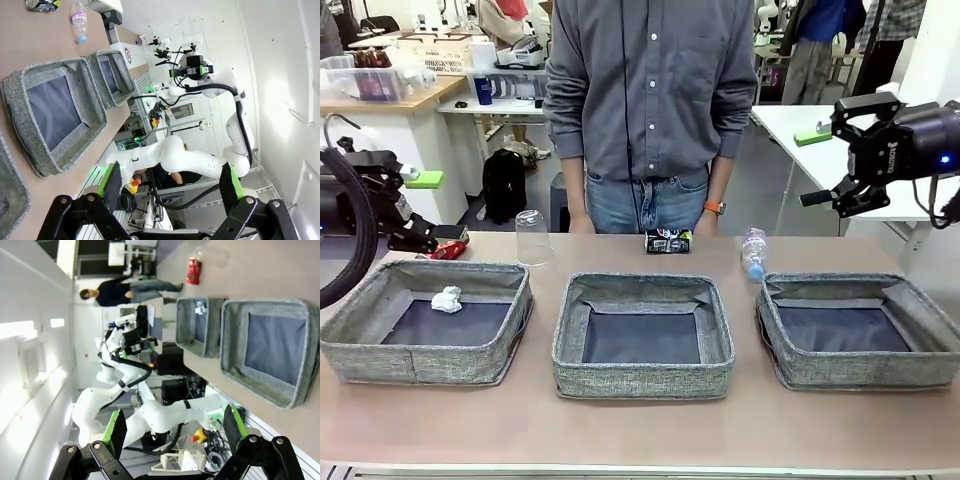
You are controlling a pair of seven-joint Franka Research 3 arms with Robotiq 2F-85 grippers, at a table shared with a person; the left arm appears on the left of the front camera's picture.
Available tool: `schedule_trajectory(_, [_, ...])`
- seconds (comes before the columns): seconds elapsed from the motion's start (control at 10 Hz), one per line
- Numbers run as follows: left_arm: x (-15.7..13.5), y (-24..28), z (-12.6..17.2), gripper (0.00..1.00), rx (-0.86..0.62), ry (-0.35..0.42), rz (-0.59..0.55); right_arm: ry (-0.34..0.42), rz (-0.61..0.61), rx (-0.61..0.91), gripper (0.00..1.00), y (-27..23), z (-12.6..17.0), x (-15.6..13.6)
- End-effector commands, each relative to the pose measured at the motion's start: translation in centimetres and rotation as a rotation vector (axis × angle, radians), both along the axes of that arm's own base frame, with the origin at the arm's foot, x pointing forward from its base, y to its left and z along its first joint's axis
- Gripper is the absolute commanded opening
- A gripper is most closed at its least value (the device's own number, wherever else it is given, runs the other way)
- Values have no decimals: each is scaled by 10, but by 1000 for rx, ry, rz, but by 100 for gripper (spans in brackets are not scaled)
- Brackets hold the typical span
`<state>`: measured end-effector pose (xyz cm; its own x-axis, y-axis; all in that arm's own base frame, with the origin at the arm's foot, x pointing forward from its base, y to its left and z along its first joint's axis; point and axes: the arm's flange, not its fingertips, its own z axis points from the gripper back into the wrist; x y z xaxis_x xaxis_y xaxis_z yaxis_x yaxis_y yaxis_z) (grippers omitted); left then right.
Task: Sort the waste into the appropriate baskets.
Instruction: Place the picked waste into the Fabric basket indicated by the person, then pick up the waste item pointed out by the person.
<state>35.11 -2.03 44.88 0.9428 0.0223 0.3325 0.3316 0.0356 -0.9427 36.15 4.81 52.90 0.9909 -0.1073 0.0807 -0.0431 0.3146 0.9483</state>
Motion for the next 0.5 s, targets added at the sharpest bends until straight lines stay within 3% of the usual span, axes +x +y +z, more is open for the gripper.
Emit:
schedule_trajectory(0.0, [-1,0,3,100,-9,-19,3,20,0,4,100,-2,4,2])
schedule_trajectory(0.4, [-1,0,3,100,-9,-19,3,20,0,4,100,-2,4,2])
